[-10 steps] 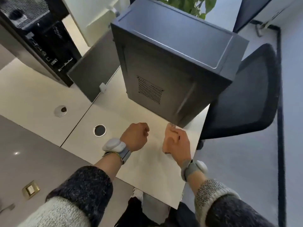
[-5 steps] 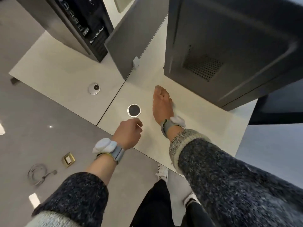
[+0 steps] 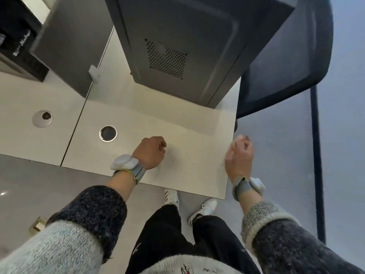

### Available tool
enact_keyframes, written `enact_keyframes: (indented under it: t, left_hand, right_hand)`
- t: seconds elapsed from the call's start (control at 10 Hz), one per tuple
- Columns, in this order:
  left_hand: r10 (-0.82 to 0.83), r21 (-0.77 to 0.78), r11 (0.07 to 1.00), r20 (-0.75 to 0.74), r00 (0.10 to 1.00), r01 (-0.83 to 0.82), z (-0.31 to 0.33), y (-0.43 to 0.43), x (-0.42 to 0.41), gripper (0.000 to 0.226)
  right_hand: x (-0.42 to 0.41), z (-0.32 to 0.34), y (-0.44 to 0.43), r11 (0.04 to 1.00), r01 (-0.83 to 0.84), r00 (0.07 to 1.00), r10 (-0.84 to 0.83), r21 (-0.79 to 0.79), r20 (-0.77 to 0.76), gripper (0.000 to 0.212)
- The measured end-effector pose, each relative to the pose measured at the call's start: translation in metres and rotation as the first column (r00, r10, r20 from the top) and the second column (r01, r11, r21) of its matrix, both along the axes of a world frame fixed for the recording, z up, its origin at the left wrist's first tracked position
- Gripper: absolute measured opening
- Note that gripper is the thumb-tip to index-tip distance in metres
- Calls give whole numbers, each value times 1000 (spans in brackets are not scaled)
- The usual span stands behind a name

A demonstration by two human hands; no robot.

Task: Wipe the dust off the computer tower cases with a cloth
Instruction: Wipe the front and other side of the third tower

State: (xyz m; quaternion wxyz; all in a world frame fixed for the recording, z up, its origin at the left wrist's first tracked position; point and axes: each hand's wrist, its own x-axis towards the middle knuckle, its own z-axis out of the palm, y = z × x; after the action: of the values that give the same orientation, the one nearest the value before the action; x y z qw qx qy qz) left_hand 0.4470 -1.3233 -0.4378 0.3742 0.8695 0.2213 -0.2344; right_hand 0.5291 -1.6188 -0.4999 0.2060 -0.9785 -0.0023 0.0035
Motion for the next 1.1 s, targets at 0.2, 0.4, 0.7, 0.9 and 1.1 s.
enact_keyframes:
  t: [0.2,0.4,0.7,0.9,1.1]
  left_hand:
    - [98,150,984,-41,994,-91,-1,20,-41,29]
    - [41,109,994,-89,995,-32,-3,-12,-62,29]
    - [-211,-4,977,81,974,212,7,-131,-55,27]
    - [64,-265,964,133,989,-27,32,-148,-66,61]
    - [312,-425,876,138,940,-228,53,-119,-102,33]
  right_hand:
    - [-68,-2,147,783,-586,799,601,210,-14,43]
    - [-86,-20,80,813,-554,824,566,180,-16,51]
    - [-99,15,-123,983,35,986,-5,179,-164,28]
    - [-117,84,-65,725,-150,874,416,672,-253,58]
    - [-129,93,-34,671,-212,831,507,710,-231,50]
